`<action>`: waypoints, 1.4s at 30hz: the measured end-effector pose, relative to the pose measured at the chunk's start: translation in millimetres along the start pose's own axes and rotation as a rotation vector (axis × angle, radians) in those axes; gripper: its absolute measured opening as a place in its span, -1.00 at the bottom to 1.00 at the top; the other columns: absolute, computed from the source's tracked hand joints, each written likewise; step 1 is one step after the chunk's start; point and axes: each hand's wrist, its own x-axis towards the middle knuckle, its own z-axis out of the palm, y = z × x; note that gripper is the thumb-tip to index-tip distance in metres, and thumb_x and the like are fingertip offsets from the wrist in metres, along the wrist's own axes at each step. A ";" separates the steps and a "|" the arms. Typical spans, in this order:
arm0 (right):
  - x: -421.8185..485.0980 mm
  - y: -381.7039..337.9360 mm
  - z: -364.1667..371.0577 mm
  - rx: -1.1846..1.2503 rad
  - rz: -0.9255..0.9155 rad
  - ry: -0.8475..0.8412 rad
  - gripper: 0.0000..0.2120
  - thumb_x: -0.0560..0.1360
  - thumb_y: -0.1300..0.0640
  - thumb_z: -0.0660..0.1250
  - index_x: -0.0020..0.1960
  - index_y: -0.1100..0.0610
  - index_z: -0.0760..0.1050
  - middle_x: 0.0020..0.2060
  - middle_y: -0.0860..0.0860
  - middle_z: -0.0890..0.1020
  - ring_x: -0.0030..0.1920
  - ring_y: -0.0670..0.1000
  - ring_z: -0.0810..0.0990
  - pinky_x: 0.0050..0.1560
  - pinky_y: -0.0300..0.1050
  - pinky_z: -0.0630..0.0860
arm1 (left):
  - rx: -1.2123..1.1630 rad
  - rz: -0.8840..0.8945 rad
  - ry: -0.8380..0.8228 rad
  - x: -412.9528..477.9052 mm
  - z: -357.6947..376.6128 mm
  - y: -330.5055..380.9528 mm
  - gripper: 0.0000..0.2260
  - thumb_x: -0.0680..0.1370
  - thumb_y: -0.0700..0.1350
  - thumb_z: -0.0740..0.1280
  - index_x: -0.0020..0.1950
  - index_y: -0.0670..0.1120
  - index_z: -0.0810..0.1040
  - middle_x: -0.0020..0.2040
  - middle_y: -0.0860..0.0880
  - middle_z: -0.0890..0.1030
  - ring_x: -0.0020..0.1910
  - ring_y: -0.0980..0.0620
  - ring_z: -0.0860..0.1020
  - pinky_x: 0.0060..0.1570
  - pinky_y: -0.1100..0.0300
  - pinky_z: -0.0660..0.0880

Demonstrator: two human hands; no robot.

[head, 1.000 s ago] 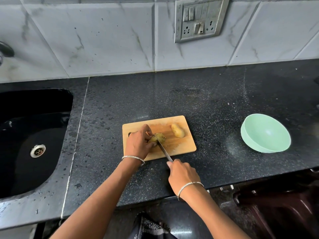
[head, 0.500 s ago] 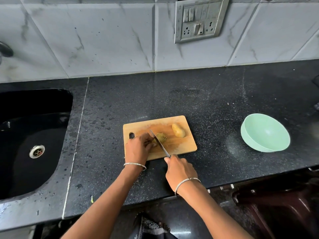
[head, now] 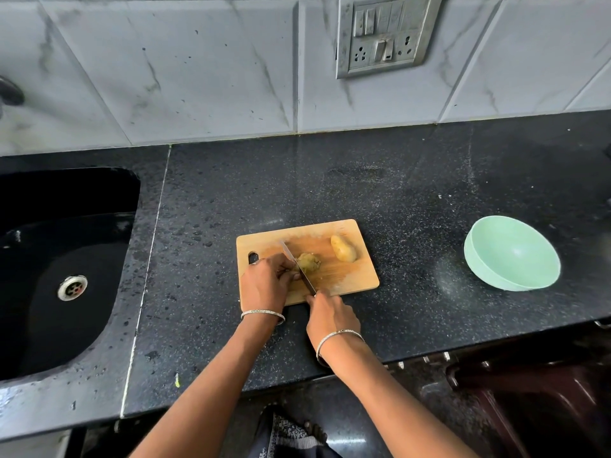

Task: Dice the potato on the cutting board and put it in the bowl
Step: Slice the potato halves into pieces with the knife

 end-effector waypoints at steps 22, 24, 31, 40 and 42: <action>-22.2 22.6 -4.7 -0.006 -0.113 0.117 -0.63 0.66 -0.10 -0.06 0.12 0.13 0.37 -0.02 0.16 0.63 0.02 0.25 0.61 -0.21 0.02 0.40 | -0.096 -0.001 0.075 -8.2 3.0 -13.7 -0.80 0.33 -0.09 0.58 -0.09 -0.06 0.70 -0.11 0.05 0.67 -0.20 0.18 0.56 -0.15 0.52 0.32; -22.5 23.4 -4.8 -0.010 -0.124 0.135 -0.63 0.67 -0.10 -0.07 0.11 0.14 0.37 -0.03 0.16 0.63 0.00 0.25 0.62 -0.24 0.01 0.39 | -0.094 0.006 0.072 -6.7 3.0 -14.0 -0.81 0.34 -0.08 0.57 -0.09 -0.06 0.70 -0.11 0.05 0.66 -0.18 0.14 0.58 -0.11 0.43 0.40; -26.2 21.3 -3.0 -0.045 -0.128 0.125 -0.63 0.67 -0.10 -0.08 0.13 0.13 0.35 -0.01 0.16 0.62 0.03 0.25 0.60 -0.22 -0.01 0.36 | -0.109 -0.014 0.065 -1.9 5.5 -16.2 -0.83 0.34 -0.09 0.57 -0.10 -0.05 0.71 -0.12 0.05 0.67 -0.18 0.09 0.59 -0.12 0.34 0.45; -18.3 8.0 -4.6 -0.047 -0.100 0.067 -0.65 0.68 -0.06 -0.04 0.18 0.15 0.37 0.06 0.15 0.60 0.09 0.24 0.60 -0.20 -0.02 0.37 | -0.144 -0.040 0.055 0.8 8.0 -17.9 -0.84 0.33 -0.13 0.58 -0.12 -0.05 0.71 -0.16 0.03 0.67 -0.18 0.04 0.62 -0.05 0.09 0.56; -11.1 2.2 -6.2 -0.033 -0.091 0.046 -0.66 0.68 -0.04 -0.02 0.19 0.16 0.40 0.08 0.15 0.60 0.10 0.23 0.59 -0.17 -0.01 0.40 | -0.135 -0.047 0.052 1.5 9.2 -18.7 -0.84 0.32 -0.13 0.58 -0.13 -0.04 0.71 -0.17 0.03 0.68 -0.18 0.04 0.62 -0.06 0.06 0.56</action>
